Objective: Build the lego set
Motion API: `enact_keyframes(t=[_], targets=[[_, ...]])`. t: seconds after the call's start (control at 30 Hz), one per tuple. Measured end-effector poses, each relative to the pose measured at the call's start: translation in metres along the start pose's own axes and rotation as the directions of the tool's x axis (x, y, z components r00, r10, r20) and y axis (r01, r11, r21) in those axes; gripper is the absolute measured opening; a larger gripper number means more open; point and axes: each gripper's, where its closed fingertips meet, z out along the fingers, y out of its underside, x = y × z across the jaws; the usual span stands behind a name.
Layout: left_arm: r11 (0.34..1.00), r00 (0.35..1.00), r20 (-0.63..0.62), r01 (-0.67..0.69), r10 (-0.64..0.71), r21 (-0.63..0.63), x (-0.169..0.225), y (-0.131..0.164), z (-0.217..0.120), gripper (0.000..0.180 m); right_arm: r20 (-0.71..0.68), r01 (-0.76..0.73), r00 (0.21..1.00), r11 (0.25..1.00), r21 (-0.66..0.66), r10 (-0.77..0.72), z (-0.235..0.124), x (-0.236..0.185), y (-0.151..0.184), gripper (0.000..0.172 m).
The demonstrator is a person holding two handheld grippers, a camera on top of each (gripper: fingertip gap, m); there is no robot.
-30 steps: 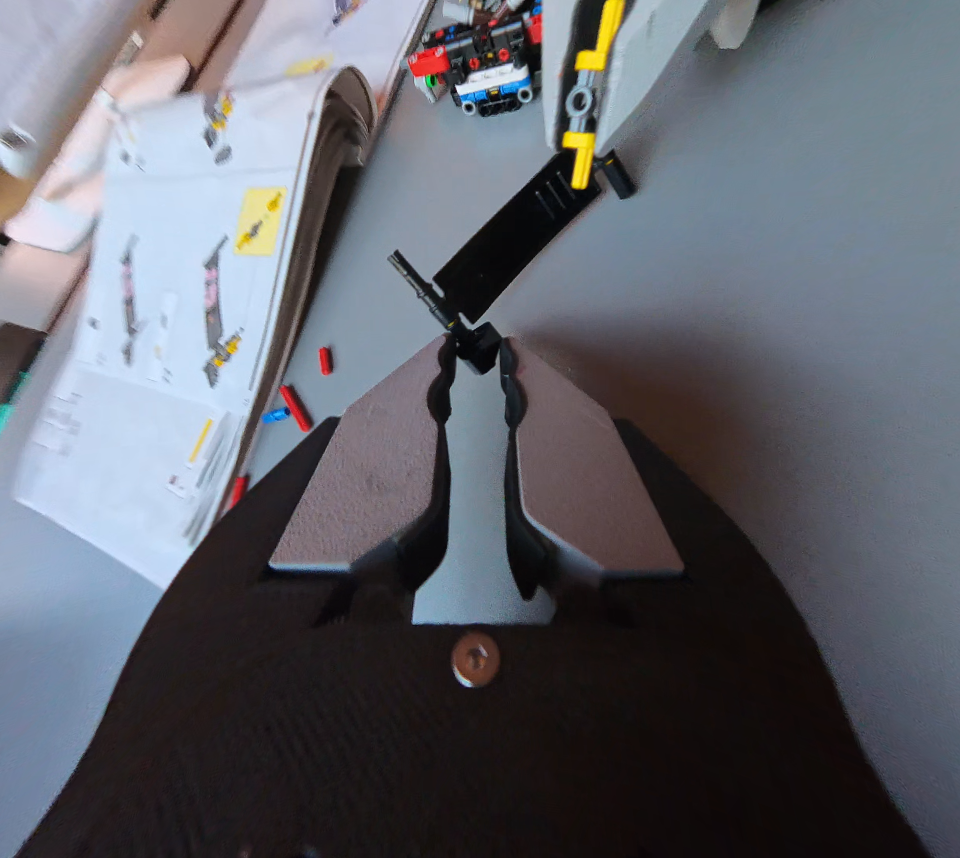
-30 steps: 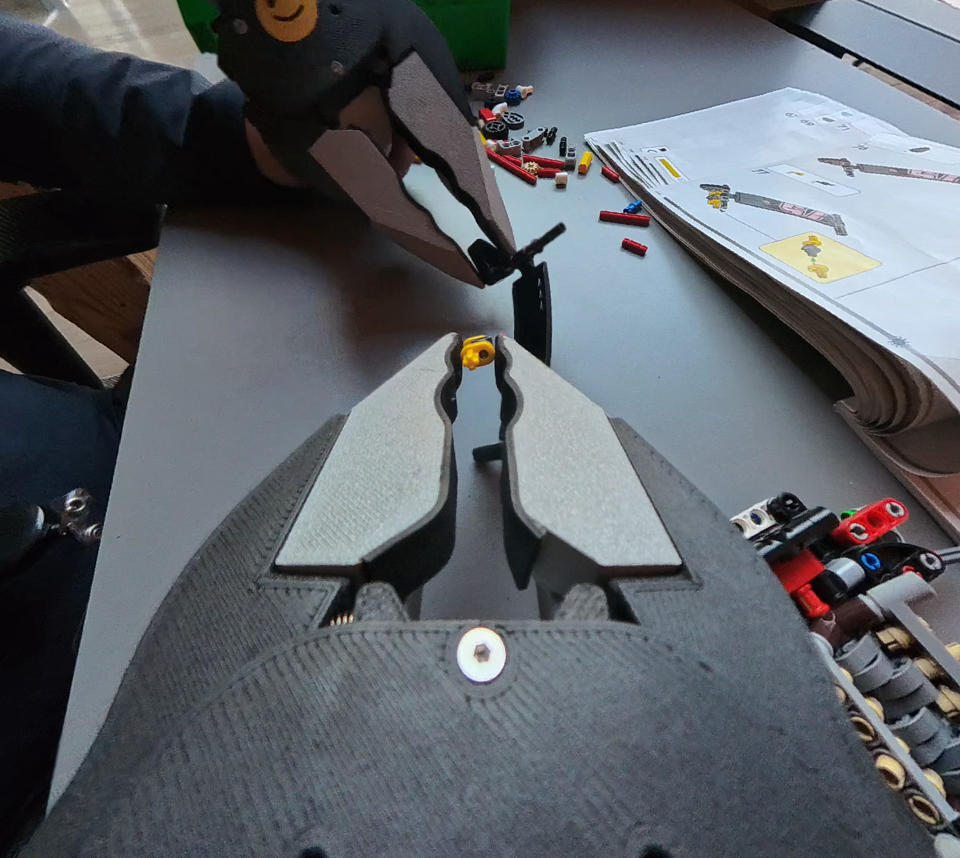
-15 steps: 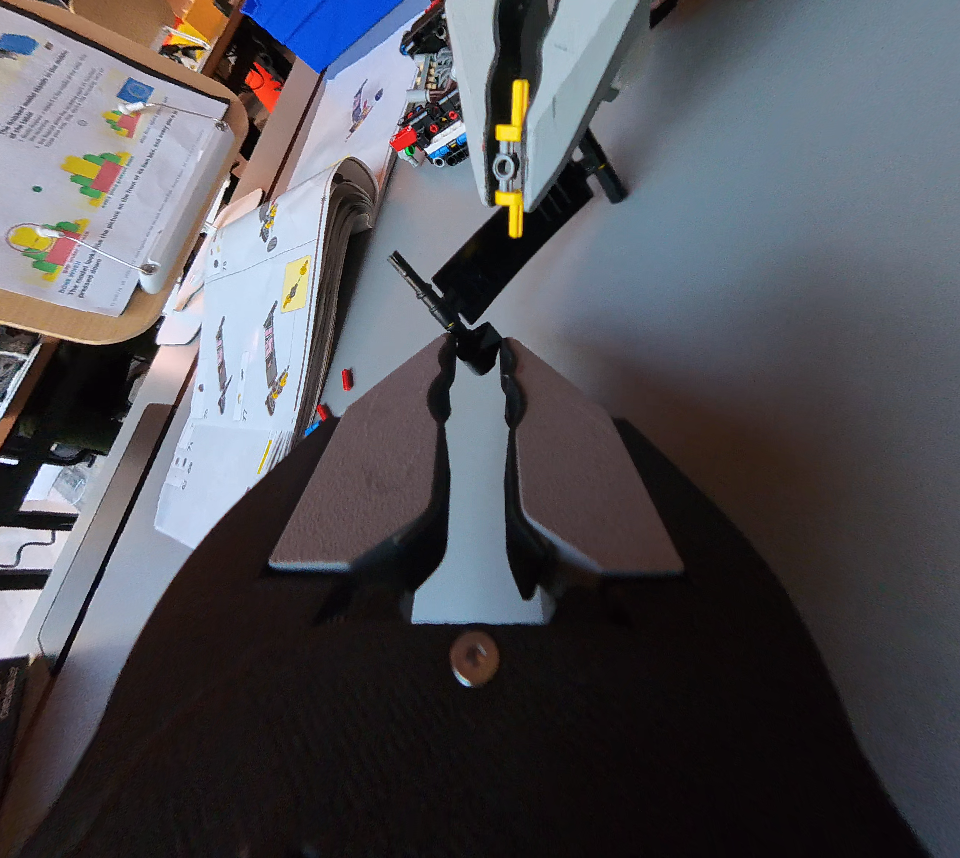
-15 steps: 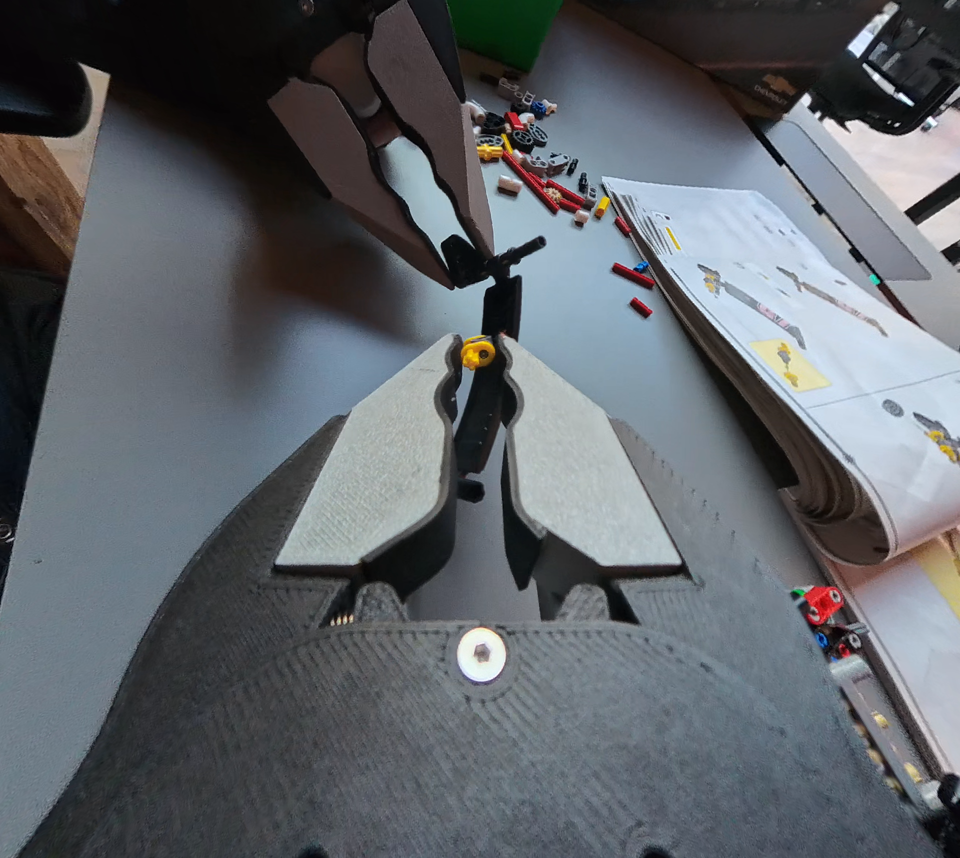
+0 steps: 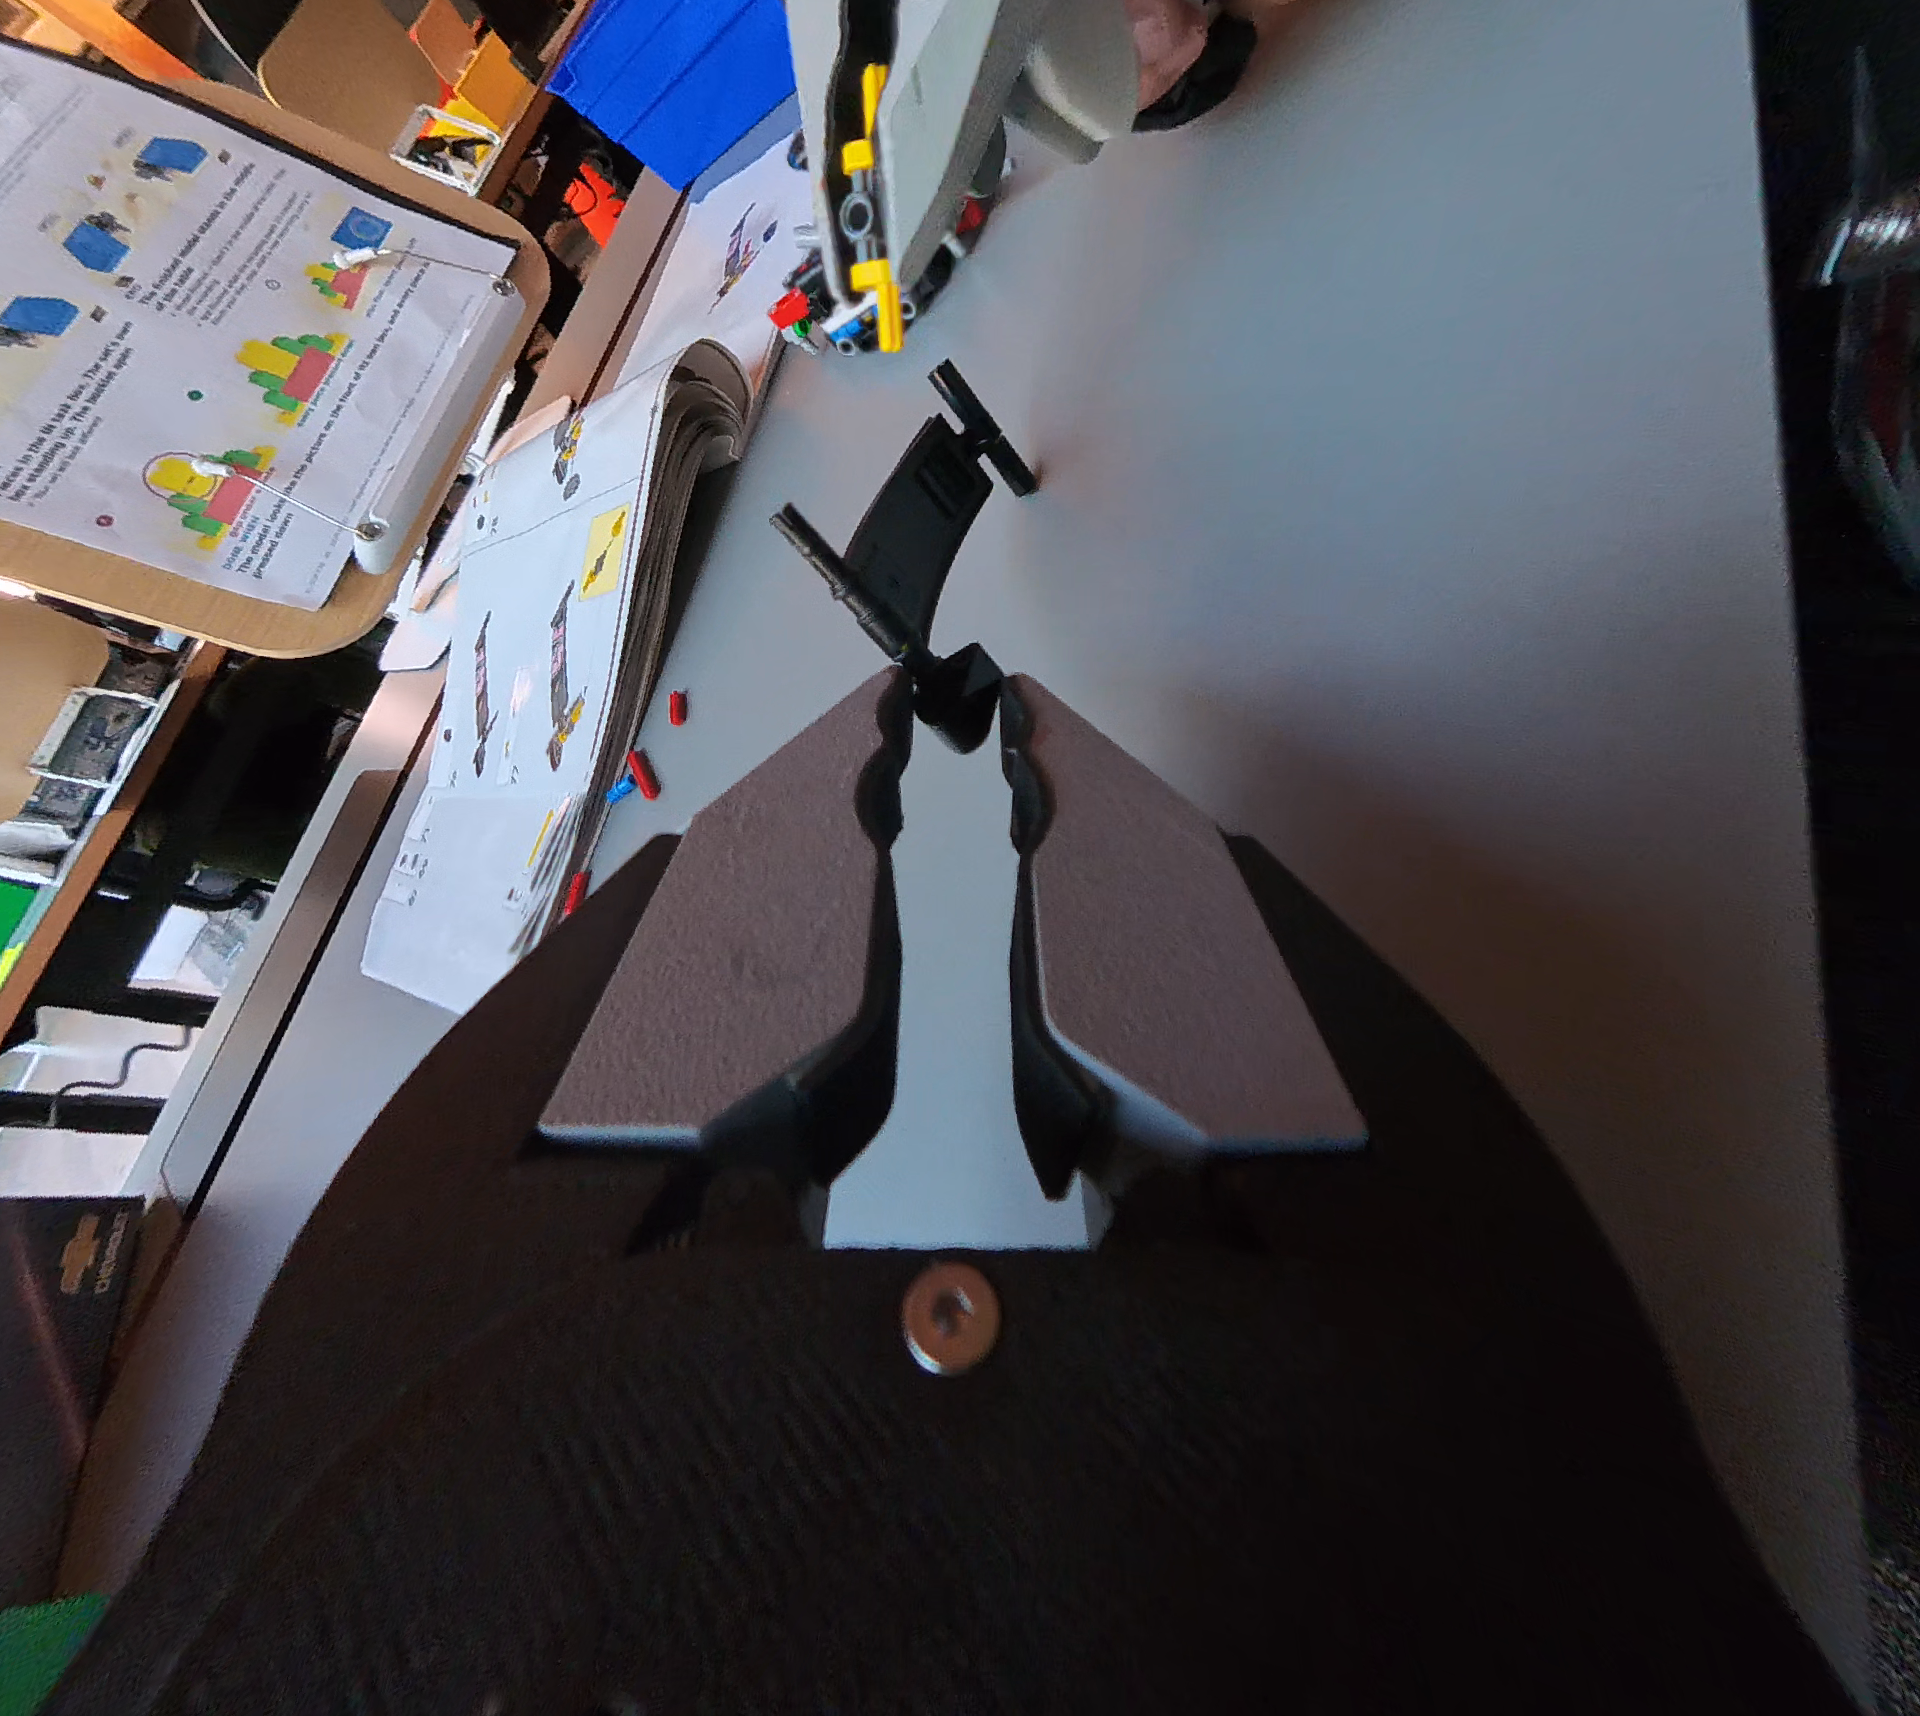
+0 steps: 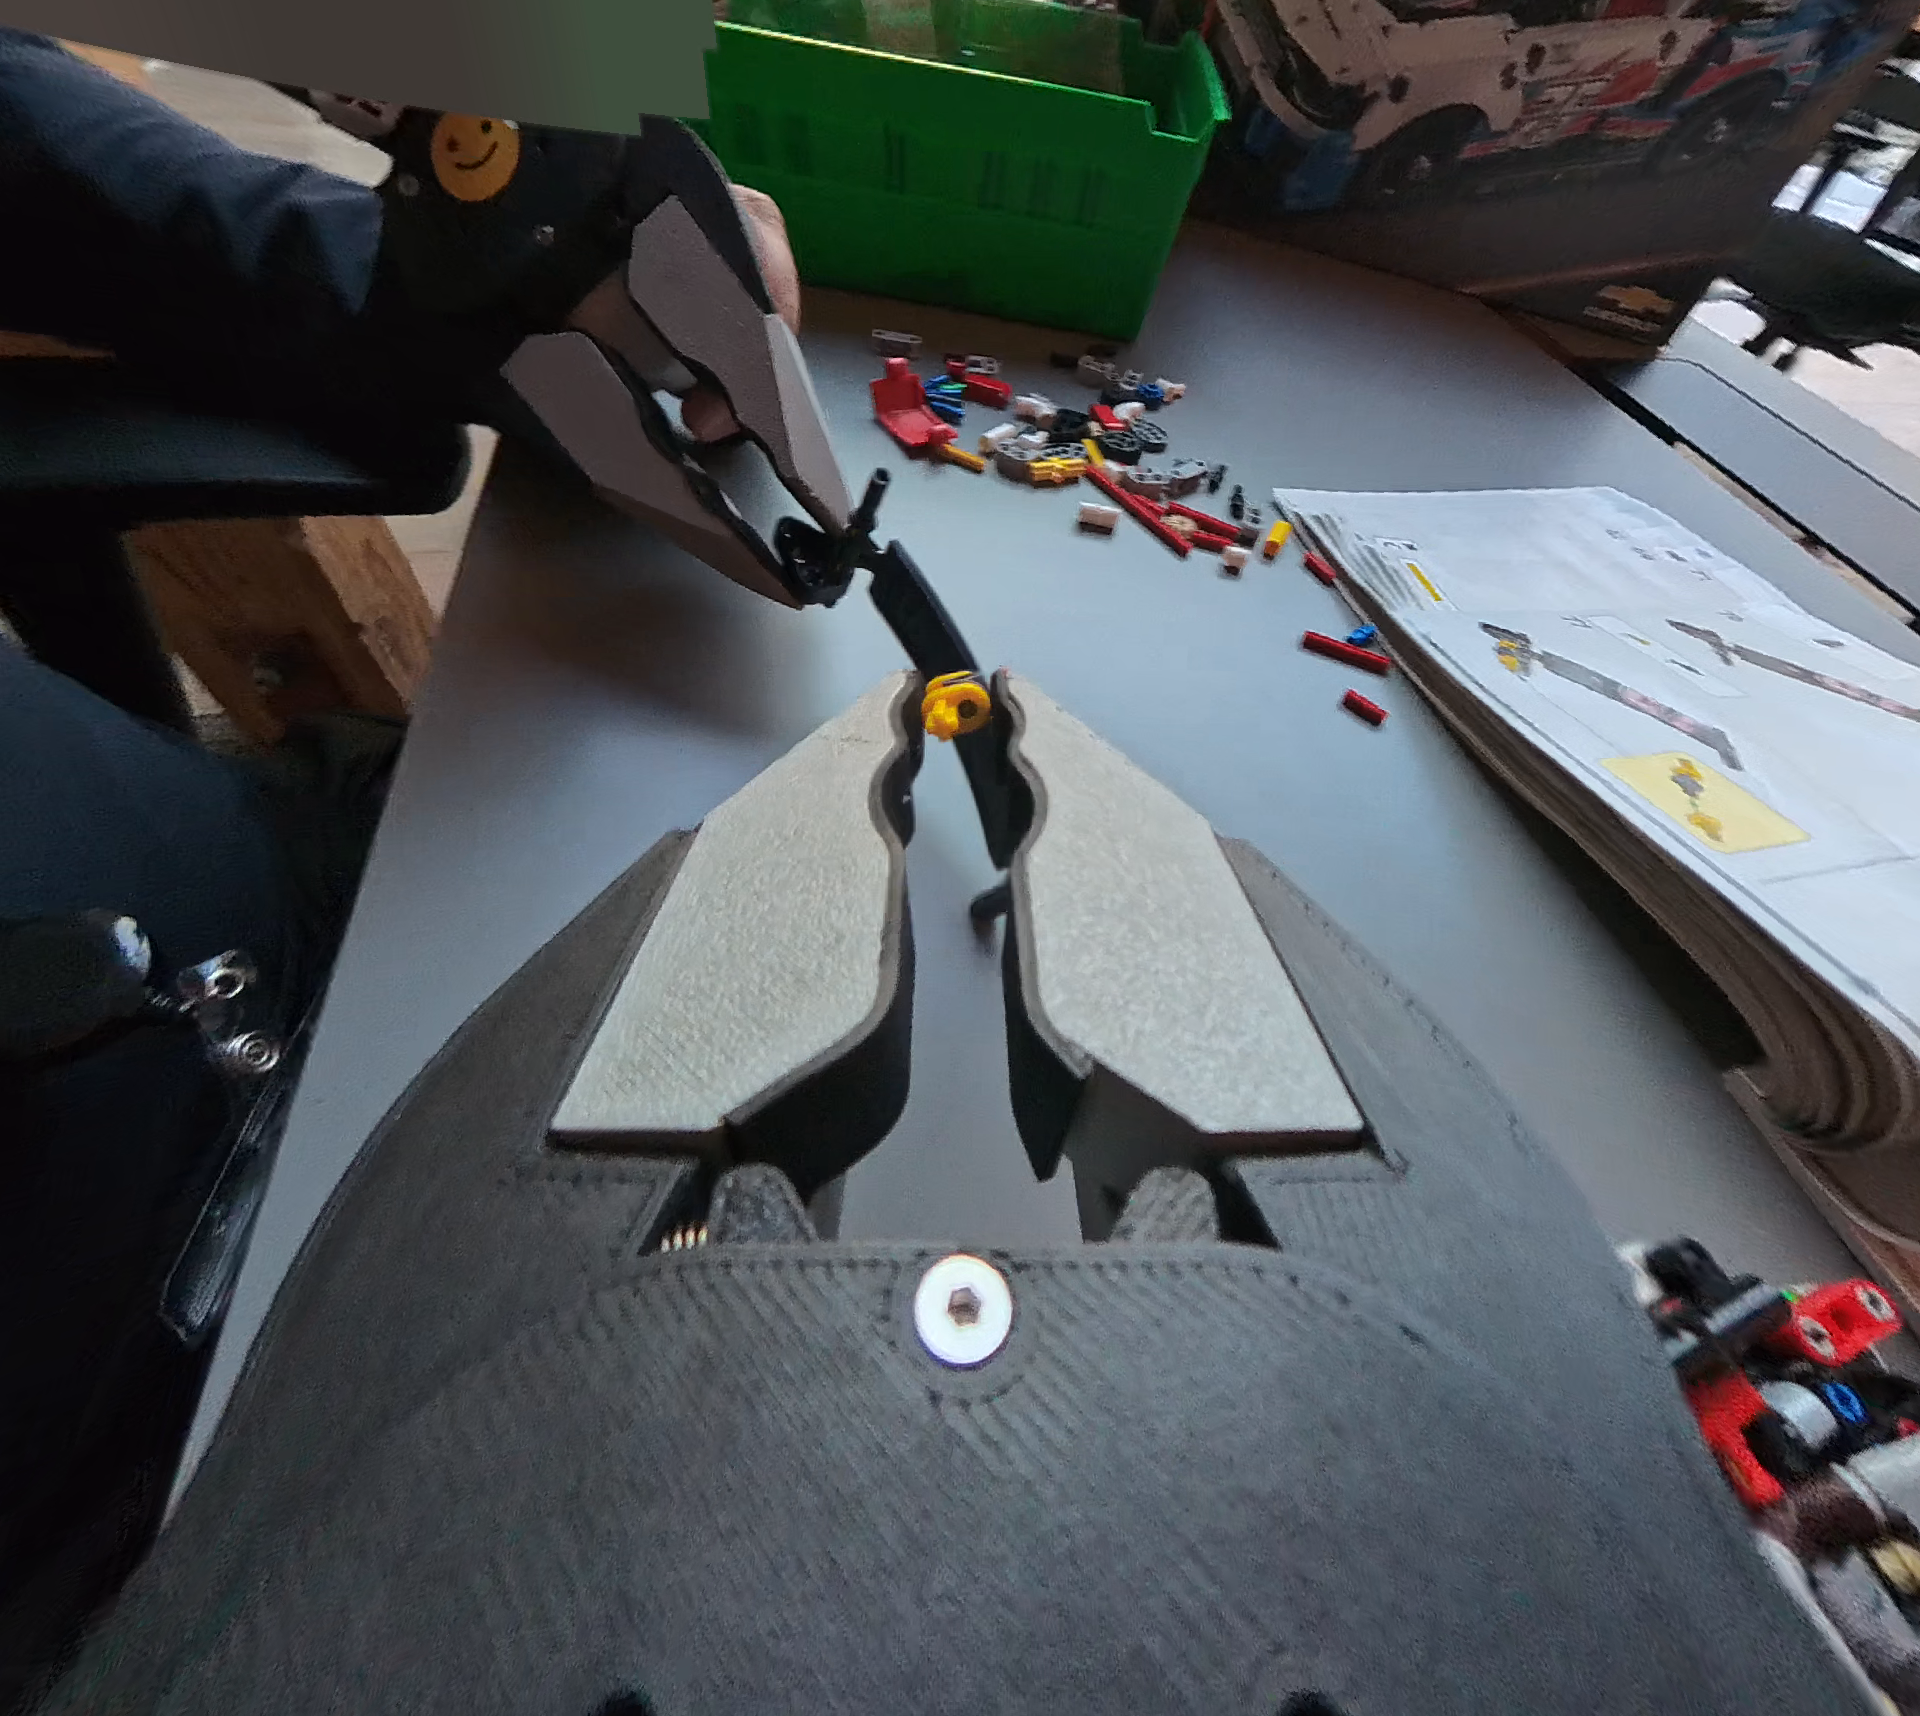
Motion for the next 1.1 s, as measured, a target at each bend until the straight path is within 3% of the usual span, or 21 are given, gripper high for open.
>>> enact_keyframes(t=[0.13,0.3,0.57,0.83,1.1], targets=[[1.000,1.000,-0.011,-0.013,0.013,-0.026,0.010,0.002,-0.005,0.014,0.127,0.079,0.989,0.995,-0.060,-0.071,0.012,-0.034,0.008,0.010],[0.994,0.996,-0.026,-0.084,0.082,-0.071,0.022,0.006,-0.002,0.014,0.164,0.144,0.979,0.982,-0.123,-0.123,0.026,-0.053,0.016,0.010],[0.981,0.980,-0.138,0.125,-0.145,-0.146,0.018,0.013,0.008,0.013,0.162,0.077,0.986,0.980,-0.184,-0.047,0.039,-0.043,0.016,0.009],[0.945,0.912,-0.275,0.252,-0.303,-0.207,0.022,0.019,0.013,0.014,0.217,0.078,0.976,0.960,-0.267,-0.019,0.059,-0.033,0.020,0.010],[0.958,0.921,-0.288,0.217,-0.264,-0.187,0.021,0.020,0.012,0.014,0.259,0.074,0.966,0.941,-0.331,0.015,0.061,-0.034,0.028,0.010]])
